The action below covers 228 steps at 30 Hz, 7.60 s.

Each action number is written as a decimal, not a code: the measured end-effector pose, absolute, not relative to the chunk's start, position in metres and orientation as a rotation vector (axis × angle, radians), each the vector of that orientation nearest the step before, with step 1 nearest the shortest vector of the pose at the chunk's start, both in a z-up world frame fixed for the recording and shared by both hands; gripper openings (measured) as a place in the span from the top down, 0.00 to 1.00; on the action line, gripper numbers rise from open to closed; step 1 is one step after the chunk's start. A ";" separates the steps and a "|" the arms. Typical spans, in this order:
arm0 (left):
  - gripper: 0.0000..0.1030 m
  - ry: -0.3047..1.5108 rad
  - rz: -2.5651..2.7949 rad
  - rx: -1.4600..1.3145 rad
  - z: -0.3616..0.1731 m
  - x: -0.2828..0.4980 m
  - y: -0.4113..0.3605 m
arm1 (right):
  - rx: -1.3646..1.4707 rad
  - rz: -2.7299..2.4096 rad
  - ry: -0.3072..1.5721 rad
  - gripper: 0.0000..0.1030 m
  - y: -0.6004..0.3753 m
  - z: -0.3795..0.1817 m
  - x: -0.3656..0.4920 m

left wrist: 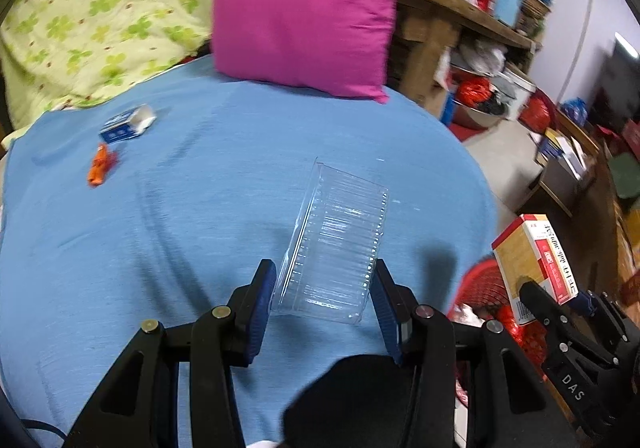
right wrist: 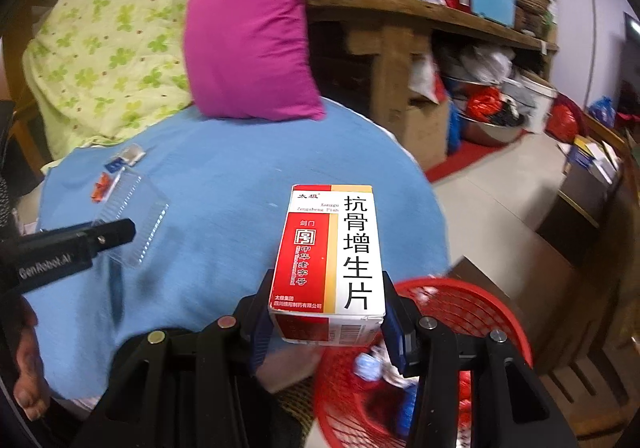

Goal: Collect trash
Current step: 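Carry the medicine box and clear tray toward the red basket, then open the right tool to drop the medicine box while the left tool releases the clear tray, then return both tools to the orange wrapper and blue-white box on the blanket, then grasp the orange wrapped snack with the left tool while the right tool grasps the toothpaste box, then carry the orange snack and toothpaste box toward the red basket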

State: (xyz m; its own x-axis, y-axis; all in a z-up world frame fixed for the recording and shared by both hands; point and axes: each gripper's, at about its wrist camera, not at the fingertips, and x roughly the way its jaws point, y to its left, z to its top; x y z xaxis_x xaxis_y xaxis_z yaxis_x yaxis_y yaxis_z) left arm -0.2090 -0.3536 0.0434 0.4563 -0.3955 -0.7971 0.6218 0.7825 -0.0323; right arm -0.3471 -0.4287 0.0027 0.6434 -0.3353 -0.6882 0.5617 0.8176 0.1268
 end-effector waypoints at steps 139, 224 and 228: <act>0.30 1.032 -0.214 -0.021 -0.014 0.118 -0.177 | 0.304 -0.067 0.532 0.25 -0.291 0.004 -0.095; 0.70 0.984 -0.213 -0.060 -0.031 0.079 -0.095 | -0.107 0.373 0.898 0.06 -0.226 -0.007 0.148; 0.70 0.985 -0.211 -0.057 -0.032 0.078 -0.096 | -0.229 0.365 0.927 0.06 -0.209 -0.020 0.149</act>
